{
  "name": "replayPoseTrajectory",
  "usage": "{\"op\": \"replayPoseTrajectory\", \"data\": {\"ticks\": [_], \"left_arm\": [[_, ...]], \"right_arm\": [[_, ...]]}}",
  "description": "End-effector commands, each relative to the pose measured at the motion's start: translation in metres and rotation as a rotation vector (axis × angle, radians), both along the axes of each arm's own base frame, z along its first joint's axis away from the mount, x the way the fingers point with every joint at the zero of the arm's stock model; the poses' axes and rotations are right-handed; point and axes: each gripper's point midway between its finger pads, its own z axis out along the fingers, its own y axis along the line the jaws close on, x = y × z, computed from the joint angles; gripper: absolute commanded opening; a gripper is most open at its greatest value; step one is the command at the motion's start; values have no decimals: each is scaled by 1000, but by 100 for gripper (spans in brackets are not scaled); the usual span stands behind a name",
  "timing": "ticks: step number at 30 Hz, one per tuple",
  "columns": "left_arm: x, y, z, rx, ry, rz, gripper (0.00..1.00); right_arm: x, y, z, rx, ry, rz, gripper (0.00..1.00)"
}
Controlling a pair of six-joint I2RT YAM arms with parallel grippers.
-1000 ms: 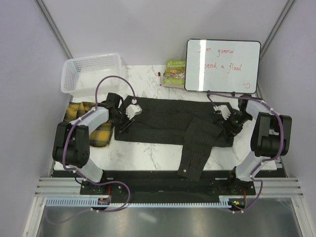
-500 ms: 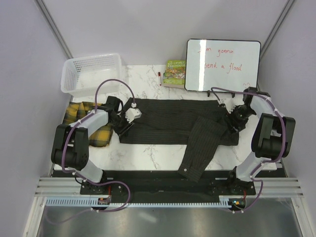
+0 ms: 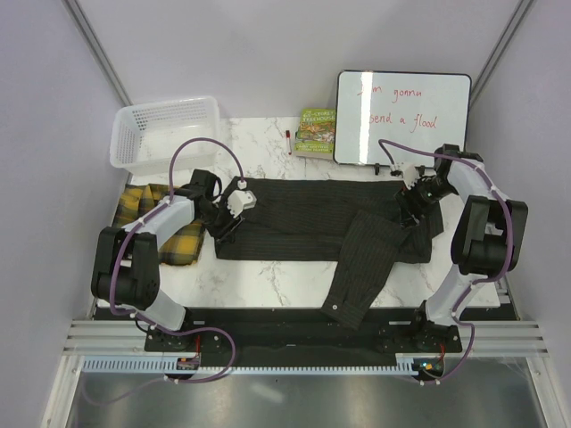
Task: Fold and stack the long sleeve shirts
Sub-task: Fold the shirt
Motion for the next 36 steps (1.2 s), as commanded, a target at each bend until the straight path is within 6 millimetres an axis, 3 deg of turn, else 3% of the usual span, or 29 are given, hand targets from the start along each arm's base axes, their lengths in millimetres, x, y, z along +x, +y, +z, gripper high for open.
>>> {"op": "replayPoseTrajectory", "data": {"ticks": [1, 4, 12, 15, 16, 20, 24, 27, 32, 36], "left_arm": [[6, -9, 14, -54, -14, 9, 48], [6, -9, 13, -53, -10, 8, 48], [8, -9, 14, -56, -15, 9, 49], [9, -9, 13, -56, -15, 12, 49], [9, -9, 13, -55, -17, 9, 48], [8, -9, 13, -54, -21, 5, 48], [9, -9, 15, -57, -26, 6, 48], [10, -10, 16, -63, -27, 11, 48], [13, -11, 16, -67, -35, 13, 48], [17, -8, 18, -57, -58, 28, 48]], "right_arm": [[12, 11, -9, 27, -6, -26, 72], [16, 13, -21, 16, -1, -25, 72], [-4, 20, -45, -3, 70, 20, 63], [-8, 24, -40, 8, 68, 40, 43], [-10, 25, -34, 10, 59, 45, 27], [-7, 27, -4, 17, -3, 62, 1], [0, 31, 38, 2, -98, 107, 0], [9, 36, 58, -19, -152, 140, 0], [32, 41, 66, -69, -206, 177, 0], [52, 46, 59, -99, -229, 201, 0]]}}
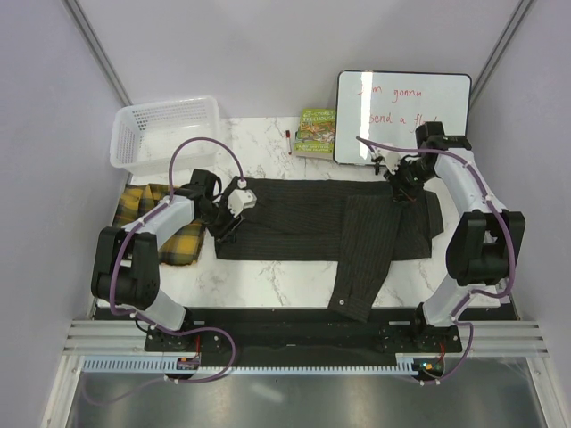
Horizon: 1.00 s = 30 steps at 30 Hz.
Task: Fold and stack the long sleeve shirts
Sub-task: Fold the shirt
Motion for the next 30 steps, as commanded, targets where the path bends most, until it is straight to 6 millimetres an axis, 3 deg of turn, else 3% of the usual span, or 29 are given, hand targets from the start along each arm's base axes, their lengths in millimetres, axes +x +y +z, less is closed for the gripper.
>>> {"op": "replayPoseTrajectory", "data": {"ticks": [1, 12, 16, 22, 24, 30], "left_arm": [[19, -2, 16, -24, -71, 31, 48], [23, 6, 18, -17, -111, 66, 46], [24, 6, 18, -17, -112, 69, 45], [27, 6, 17, -17, -109, 72, 46], [27, 9, 11, 2, -93, 80, 46], [21, 12, -2, 30, -83, 5, 47]], "right_arm": [[26, -2, -3, -49, -48, 19, 0], [71, 3, 1, -93, -210, 22, 0], [73, 4, -10, -111, -192, 23, 0], [75, -9, -42, -181, -165, -12, 0], [73, -10, -49, -184, -144, -26, 9], [59, -12, -58, -198, -101, -34, 12]]}}
